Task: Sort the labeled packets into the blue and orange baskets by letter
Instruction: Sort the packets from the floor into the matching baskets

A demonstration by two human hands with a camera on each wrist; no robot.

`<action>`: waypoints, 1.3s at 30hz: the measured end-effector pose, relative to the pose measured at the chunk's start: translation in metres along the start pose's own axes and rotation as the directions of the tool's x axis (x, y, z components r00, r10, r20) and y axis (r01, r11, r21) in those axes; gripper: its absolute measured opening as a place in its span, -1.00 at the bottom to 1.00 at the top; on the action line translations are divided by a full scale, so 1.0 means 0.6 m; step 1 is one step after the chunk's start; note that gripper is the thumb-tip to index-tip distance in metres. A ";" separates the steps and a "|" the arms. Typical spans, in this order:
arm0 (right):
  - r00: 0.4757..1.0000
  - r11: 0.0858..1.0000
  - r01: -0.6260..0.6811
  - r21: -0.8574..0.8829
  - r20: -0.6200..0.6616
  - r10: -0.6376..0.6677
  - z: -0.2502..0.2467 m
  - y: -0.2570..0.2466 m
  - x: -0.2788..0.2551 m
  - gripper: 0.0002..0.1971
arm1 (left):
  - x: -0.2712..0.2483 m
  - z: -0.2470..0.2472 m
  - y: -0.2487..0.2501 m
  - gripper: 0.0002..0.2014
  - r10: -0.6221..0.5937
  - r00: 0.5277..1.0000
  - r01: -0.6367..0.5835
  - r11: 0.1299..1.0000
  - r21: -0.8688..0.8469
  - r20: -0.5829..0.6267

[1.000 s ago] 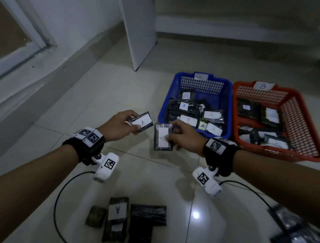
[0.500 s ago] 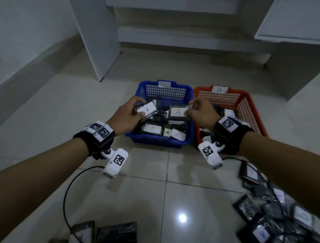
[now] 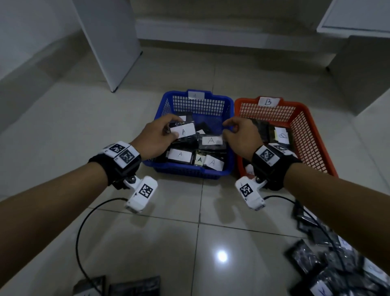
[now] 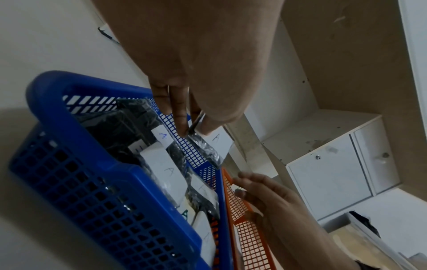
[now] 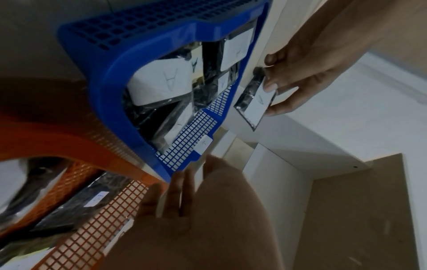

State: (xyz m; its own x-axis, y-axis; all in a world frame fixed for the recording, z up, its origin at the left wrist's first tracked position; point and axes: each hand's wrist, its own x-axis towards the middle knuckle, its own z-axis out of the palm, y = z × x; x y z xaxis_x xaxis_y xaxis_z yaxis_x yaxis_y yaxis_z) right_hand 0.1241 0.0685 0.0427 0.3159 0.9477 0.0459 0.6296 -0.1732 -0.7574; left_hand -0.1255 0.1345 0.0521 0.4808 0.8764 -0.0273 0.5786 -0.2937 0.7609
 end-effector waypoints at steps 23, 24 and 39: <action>0.977 0.978 0.208 0.029 0.037 -0.209 0.091 -0.107 -0.059 -0.71 | -0.243 -0.112 -0.086 -0.80 -0.185 0.982 0.178 0.977 0.122 0.045; 0.949 0.951 0.304 0.064 0.066 -0.308 0.110 -0.118 -0.091 -0.73 | -0.272 -0.114 -0.102 -0.79 -0.223 0.962 0.196 0.965 0.174 0.155; 0.287 0.808 0.587 -0.048 0.946 -0.153 0.265 -0.074 -0.395 -0.34 | -0.477 -0.042 -0.177 -0.44 -0.491 0.701 0.148 0.809 0.569 0.516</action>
State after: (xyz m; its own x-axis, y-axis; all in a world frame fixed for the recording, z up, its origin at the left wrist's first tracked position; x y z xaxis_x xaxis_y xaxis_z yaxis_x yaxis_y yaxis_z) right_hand -0.0919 -0.1058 -0.0380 -0.6766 0.5522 -0.4871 0.7282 0.4038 -0.5538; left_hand -0.3410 -0.0754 -0.0044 0.3930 0.5619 -0.7279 0.9140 -0.3252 0.2425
